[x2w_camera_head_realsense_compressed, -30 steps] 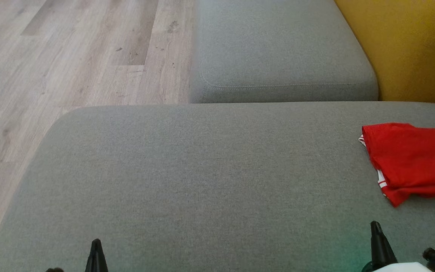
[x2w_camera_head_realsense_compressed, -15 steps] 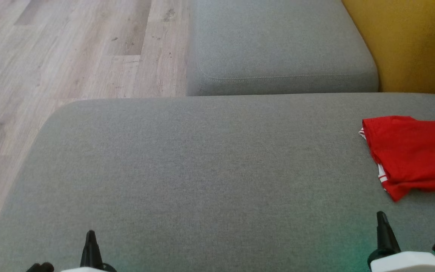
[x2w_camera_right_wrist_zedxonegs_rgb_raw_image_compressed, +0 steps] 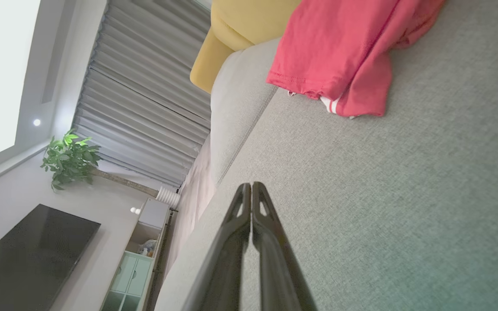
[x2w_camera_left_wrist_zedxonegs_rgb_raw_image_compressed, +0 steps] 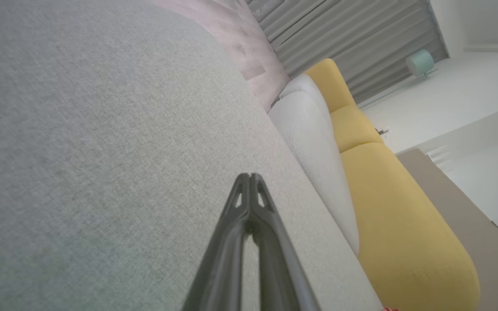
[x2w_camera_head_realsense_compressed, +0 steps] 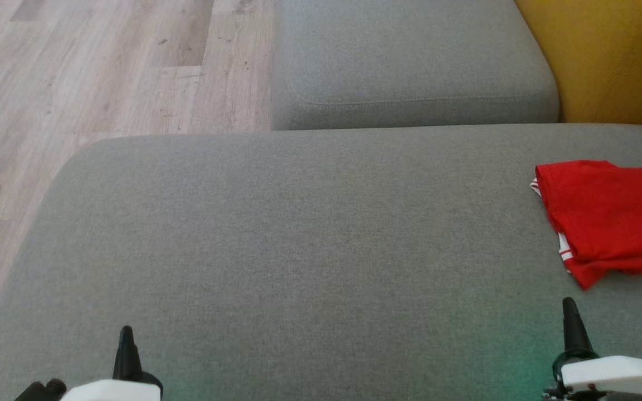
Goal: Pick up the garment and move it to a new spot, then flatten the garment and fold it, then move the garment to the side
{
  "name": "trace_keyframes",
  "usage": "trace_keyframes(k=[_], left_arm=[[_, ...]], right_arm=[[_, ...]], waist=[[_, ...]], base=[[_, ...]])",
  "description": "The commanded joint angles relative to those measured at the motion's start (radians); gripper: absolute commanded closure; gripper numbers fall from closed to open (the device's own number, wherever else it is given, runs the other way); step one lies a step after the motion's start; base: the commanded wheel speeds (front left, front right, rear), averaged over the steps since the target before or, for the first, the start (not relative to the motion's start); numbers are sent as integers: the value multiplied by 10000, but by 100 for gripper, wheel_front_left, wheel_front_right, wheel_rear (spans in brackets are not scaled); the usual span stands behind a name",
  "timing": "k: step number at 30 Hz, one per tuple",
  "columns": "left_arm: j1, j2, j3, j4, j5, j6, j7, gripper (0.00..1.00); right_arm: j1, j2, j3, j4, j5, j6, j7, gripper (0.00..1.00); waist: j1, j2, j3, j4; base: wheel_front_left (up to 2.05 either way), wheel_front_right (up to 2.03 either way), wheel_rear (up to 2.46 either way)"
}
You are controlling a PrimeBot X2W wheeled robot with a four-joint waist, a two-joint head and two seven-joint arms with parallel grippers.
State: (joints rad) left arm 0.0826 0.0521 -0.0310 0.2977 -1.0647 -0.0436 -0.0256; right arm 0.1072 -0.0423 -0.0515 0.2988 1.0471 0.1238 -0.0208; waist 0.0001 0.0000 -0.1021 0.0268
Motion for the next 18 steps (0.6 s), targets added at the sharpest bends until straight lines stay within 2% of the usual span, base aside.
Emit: trace_keyframes(k=[1,18], left_arm=[[-720,5,326,-370,-286,-81,86,100],[-1204,-4,784,-432,-2382,-402,617,100]], right_arm=[[-739,-56,44,-411,321,45,73,100],[-1314,-65,-229,-464,2475,55,590,100]], waist=[[0,0,36,-11],[-1,0,449,-115]], base=[[0,0,0],[0,0,0]])
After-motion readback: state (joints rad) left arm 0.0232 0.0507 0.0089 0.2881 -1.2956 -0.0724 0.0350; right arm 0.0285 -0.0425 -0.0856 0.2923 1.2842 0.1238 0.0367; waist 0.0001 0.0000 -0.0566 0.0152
